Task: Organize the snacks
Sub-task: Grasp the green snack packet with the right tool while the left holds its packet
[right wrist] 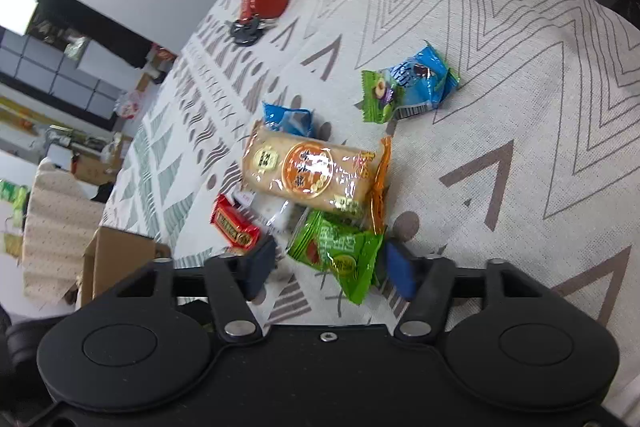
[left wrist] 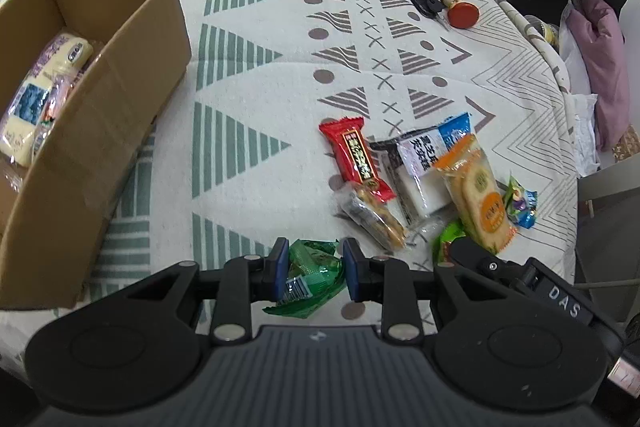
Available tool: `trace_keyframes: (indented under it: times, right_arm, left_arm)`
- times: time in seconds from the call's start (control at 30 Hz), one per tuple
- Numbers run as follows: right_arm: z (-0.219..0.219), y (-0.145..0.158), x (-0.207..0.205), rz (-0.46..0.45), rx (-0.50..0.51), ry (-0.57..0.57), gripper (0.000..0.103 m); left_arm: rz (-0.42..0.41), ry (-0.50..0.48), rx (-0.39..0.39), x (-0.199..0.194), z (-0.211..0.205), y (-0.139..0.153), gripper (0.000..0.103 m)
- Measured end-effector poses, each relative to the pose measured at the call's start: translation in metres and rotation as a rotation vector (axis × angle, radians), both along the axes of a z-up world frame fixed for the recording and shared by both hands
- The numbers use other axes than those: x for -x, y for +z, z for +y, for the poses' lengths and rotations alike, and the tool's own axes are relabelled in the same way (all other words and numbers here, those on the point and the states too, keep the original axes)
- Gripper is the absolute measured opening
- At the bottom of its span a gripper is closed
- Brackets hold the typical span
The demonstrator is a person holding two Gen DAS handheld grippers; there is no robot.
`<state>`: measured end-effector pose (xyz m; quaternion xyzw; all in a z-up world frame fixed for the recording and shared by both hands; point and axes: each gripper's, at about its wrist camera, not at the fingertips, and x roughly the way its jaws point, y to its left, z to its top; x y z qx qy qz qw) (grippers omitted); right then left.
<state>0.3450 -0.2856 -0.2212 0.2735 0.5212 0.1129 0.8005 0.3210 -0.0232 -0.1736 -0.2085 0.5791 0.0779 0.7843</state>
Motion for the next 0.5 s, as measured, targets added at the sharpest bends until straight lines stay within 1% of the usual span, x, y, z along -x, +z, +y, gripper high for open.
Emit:
trace_keyframes:
  times: [0.03, 0.07, 0.1, 0.13, 0.2, 0.27, 0.5]
  right_arm:
    - [0.001, -0.001, -0.002, 0.006, 0.000, -0.005, 0.051]
    - [0.002, -0.002, -0.003, 0.014, 0.005, -0.009, 0.044]
    - [0.003, -0.002, -0.004, 0.021, 0.011, -0.013, 0.034]
    - [0.003, -0.004, -0.004, 0.030, 0.008, -0.015, 0.032]
    - [0.002, -0.003, -0.002, 0.033, 0.002, -0.021, 0.028]
    - [0.002, 0.001, 0.003, 0.019, 0.013, -0.011, 0.027]
    - [-0.001, 0.018, 0.017, 0.003, 0.007, -0.008, 0.027]
  left_arm:
    - [0.000, 0.000, -0.007, -0.001, 0.000, 0.000, 0.028]
    - [0.002, 0.002, -0.010, -0.001, 0.001, -0.001, 0.028]
    - [0.002, 0.003, -0.012, -0.002, 0.001, -0.001, 0.028]
    - [0.002, 0.004, -0.013, -0.001, 0.001, -0.001, 0.028]
    - [0.001, 0.004, -0.014, 0.000, 0.001, 0.000, 0.028]
    - [-0.005, 0.002, -0.011, 0.004, 0.000, 0.003, 0.028]
    - [-0.020, 0.000, 0.002, 0.016, -0.003, 0.013, 0.028]
